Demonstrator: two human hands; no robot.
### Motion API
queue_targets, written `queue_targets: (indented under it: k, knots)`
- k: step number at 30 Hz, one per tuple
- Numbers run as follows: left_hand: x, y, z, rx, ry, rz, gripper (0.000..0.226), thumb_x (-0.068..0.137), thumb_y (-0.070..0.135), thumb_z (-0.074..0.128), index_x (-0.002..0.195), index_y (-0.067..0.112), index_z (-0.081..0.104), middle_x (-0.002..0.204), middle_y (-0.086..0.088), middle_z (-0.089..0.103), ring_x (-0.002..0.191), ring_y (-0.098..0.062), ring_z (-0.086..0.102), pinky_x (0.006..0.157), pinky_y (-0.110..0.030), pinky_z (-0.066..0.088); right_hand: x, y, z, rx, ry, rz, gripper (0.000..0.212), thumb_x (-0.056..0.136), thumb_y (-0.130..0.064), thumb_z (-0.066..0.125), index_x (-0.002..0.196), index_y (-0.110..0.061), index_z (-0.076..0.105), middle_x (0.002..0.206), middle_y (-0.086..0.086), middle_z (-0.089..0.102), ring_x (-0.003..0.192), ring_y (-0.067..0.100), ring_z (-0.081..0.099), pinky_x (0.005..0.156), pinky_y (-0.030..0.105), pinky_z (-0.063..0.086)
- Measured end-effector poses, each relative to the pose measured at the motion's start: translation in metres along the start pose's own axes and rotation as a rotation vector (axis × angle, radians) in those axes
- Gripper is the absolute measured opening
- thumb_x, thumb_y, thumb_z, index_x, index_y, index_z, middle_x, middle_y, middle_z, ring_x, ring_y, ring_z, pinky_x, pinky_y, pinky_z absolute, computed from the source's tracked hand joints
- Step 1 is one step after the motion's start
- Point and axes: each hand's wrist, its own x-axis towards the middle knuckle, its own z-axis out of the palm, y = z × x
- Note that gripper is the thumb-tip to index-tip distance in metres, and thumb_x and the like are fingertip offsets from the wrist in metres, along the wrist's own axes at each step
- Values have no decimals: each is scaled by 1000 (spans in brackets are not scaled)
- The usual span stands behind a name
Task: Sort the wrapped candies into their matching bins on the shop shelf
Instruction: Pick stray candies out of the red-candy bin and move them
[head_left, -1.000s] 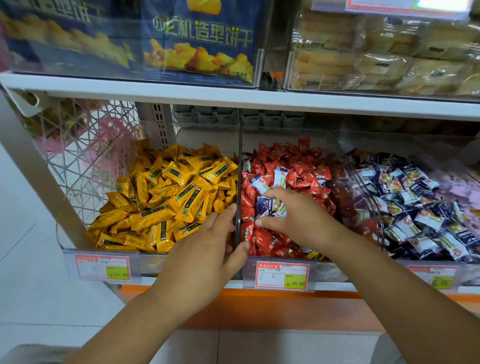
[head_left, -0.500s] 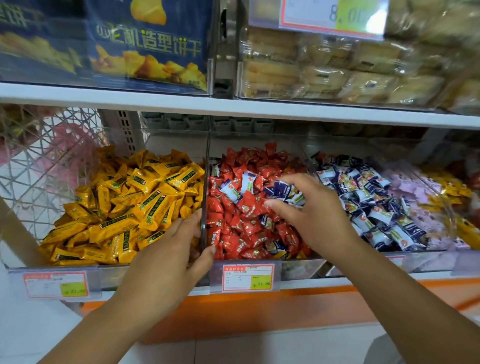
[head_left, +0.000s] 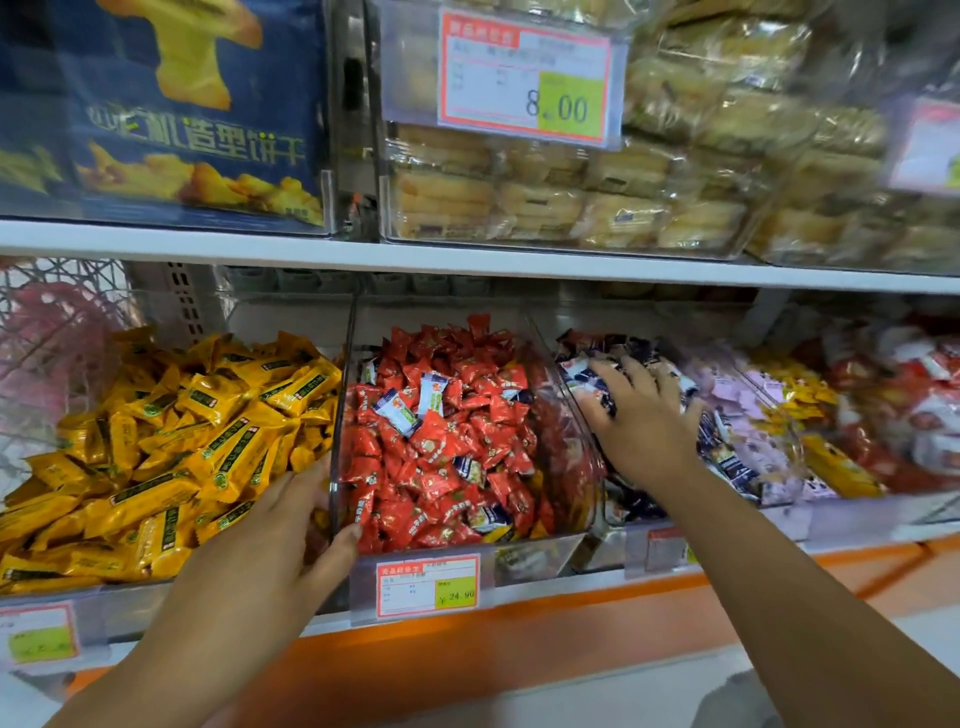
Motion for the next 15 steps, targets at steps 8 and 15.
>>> queue_targets:
  k: [8,15]
  knots:
    - [0,0,1,7,32,-19,61,86,52,54,141,49,26,113,22,47,88,-3,61,67,-33,54,19,-4,6,-74,-188,23,59,95,-64,16,150,-43,7,162,-4,3,148,33,-7,111,67,-3]
    - [0,-1,-1,13,7,5,63,86,59,47,143,46,22,113,24,45,92,-2,59,70,-30,54,16,-15,-37,185,-156,90,55,92,-71,21,129,-45,52,150,1,39,143,32,19,111,62,2]
